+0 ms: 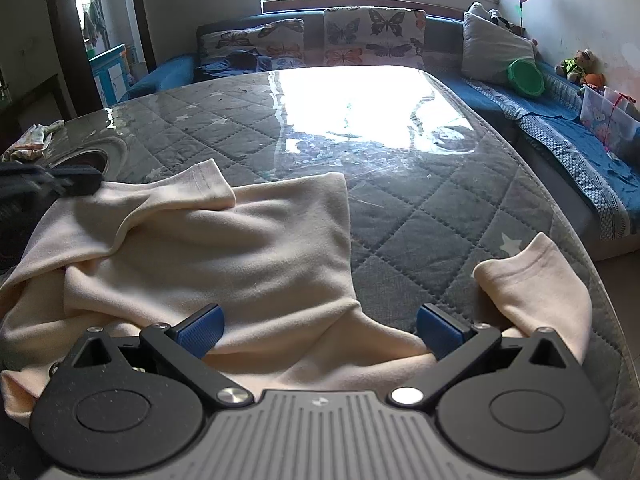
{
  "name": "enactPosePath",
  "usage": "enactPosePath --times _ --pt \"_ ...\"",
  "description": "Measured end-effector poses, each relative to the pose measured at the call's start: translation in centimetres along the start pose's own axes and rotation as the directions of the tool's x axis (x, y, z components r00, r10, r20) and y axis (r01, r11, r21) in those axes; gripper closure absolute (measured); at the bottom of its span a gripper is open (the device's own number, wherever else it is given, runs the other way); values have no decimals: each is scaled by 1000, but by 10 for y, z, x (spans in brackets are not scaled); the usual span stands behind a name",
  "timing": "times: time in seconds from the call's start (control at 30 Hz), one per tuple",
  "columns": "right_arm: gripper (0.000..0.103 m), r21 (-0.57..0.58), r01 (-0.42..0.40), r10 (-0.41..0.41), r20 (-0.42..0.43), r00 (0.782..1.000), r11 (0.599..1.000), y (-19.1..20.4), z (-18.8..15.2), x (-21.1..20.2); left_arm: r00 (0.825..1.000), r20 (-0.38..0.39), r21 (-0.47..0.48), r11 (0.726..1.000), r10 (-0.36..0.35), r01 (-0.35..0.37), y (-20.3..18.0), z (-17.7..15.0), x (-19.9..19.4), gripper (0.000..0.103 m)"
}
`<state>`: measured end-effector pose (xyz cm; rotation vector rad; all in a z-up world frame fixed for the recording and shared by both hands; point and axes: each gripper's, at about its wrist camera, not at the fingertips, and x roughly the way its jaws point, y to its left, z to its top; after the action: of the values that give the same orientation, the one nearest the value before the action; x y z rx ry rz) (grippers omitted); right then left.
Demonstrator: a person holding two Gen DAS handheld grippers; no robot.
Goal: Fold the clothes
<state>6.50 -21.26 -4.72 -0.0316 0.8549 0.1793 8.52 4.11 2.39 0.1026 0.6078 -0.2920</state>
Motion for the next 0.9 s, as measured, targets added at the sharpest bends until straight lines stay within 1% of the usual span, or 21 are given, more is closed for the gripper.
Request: enactPosePath --times 0.03,0.1,0.23,0.27,0.3,0.33,0.4,0.47,0.53,0.67,0.7,0.73,0.77,0.8,0.9 --pt "0 0 1 -1 0 1000 1000 0 0 0 1000 7 -15 1000 1 -1 5 1 -5 100" --pt "0 -2 3 -3 -1 1000 1000 1 0 0 1000 -6 5 1000 -12 12 5 1 -6 98" --pt "0 -2 2 -2 -1 1000 1000 1 1 0 998 -37 81 995 -59 62 -14 -4 1 96" --pt "0 -2 2 -2 0 1000 1000 1 0 0 997 -45 104 992 -70 75 -21 -6 3 90" --pt "0 -2 2 -2 0 1000 1000 1 0 0 996 -53 121 989 -78 84 -26 -8 7 80" --pt "0 -3 1 -1 0 1000 1000 1 0 0 995 -60 136 987 -78 86 -31 -9 11 77" --pt "0 -4 0 0 -2 1000 1000 0 1 1 994 -76 155 984 -77 88 -37 -11 18 77" --pt "0 -5 -1 1 -2 1000 1000 0 0 0 995 -83 168 983 -55 69 -41 -13 26 77" --pt "0 -6 -2 2 -2 1000 1000 0 0 0 994 -97 168 984 -49 65 -41 -14 32 77" --pt "0 -8 -3 3 2 1000 1000 0 0 0 994 -99 178 983 -37 55 -43 -14 37 79" --pt "0 -8 -2 2 2 1000 1000 0 0 0 994 -101 175 984 -29 47 -42 -14 39 82" --pt "0 -8 -2 2 1 1000 1000 0 0 0 994 -104 172 984 -21 39 -41 -14 42 83" --pt "0 -8 -2 2 2 1000 1000 0 0 0 994 -106 169 985 -13 31 -40 -14 44 94" --pt "0 -8 -3 3 3 1000 1000 0 0 0 995 -101 167 986 3 14 -38 -14 46 98" --pt "0 -9 -4 4 5 1000 1000 0 -1 -1 998 -63 132 991 11 -2 -30 -13 35 100"
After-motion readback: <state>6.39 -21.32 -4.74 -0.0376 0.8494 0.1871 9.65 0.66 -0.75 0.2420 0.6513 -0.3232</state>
